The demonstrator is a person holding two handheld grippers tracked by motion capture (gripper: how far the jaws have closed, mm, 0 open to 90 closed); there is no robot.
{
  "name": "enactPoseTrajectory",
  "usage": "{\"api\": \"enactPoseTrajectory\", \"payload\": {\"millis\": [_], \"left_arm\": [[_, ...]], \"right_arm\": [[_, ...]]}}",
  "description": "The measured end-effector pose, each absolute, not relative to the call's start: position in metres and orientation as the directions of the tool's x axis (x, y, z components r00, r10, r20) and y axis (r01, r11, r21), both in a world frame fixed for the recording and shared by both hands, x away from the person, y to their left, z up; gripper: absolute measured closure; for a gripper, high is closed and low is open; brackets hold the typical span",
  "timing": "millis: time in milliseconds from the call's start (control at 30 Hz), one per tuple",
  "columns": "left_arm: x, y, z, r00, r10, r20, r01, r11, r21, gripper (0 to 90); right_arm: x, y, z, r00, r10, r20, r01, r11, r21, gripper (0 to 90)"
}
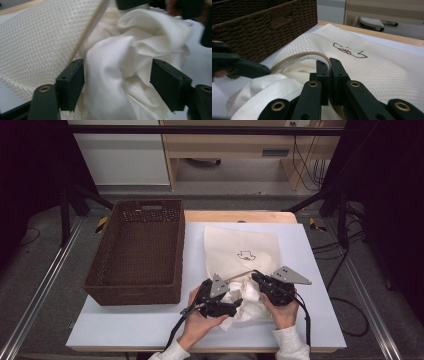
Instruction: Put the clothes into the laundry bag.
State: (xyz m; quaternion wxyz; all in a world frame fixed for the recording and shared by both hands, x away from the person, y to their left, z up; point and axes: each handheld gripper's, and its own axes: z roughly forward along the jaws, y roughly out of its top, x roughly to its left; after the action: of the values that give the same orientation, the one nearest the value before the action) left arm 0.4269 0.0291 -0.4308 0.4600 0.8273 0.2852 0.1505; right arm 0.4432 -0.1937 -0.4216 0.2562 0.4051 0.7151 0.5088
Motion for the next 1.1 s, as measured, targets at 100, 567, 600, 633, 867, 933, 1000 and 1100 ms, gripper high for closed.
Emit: {"api": "enactPoseTrajectory", "payload": {"millis": [100,567,600,633,867,933,1000,1100], "left_arm": [[0.42,0.021,-0.435,0.806,0.592,-0.008,0.332,-0.44,0.834,19.7],[0.45,-0.015,-0.466,0.787,0.613,-0.073,0.435,-0.468,0.769,50.5],[0.449,-0.014,-0.465,0.787,0.611,-0.084,0.438,-0.458,0.774,58.6],[0.449,-0.01,-0.46,0.79,0.606,-0.094,0.428,-0.436,0.792,70.0],[0.458,-0.008,-0.449,0.759,0.651,-0.01,0.385,-0.435,0.814,74.0],[0.467,-0.009,-0.453,0.734,0.679,0.022,0.389,-0.447,0.806,72.5],[0.476,-0.01,-0.459,0.725,0.688,0.018,0.396,-0.438,0.807,69.6],[0.477,-0.01,-0.461,0.726,0.686,0.041,0.375,-0.444,0.814,65.6]], "right_arm": [[0.444,-0.193,-0.422,-0.54,0.841,0.046,0.322,0.155,0.934,87.4],[0.445,-0.19,-0.426,-0.543,0.839,0.043,0.33,0.166,0.929,87.5],[0.445,-0.189,-0.426,-0.541,0.84,0.042,0.332,0.168,0.928,87.5],[0.445,-0.189,-0.426,-0.541,0.84,0.041,0.332,0.169,0.928,87.5],[0.443,-0.193,-0.423,-0.539,0.841,0.046,0.322,0.155,0.934,87.6],[0.442,-0.192,-0.422,-0.543,0.838,0.049,0.319,0.151,0.936,87.6],[0.441,-0.191,-0.421,-0.551,0.833,0.055,0.314,0.146,0.938,87.6],[0.44,-0.189,-0.42,-0.553,0.832,0.041,0.311,0.161,0.937,87.6]]}}
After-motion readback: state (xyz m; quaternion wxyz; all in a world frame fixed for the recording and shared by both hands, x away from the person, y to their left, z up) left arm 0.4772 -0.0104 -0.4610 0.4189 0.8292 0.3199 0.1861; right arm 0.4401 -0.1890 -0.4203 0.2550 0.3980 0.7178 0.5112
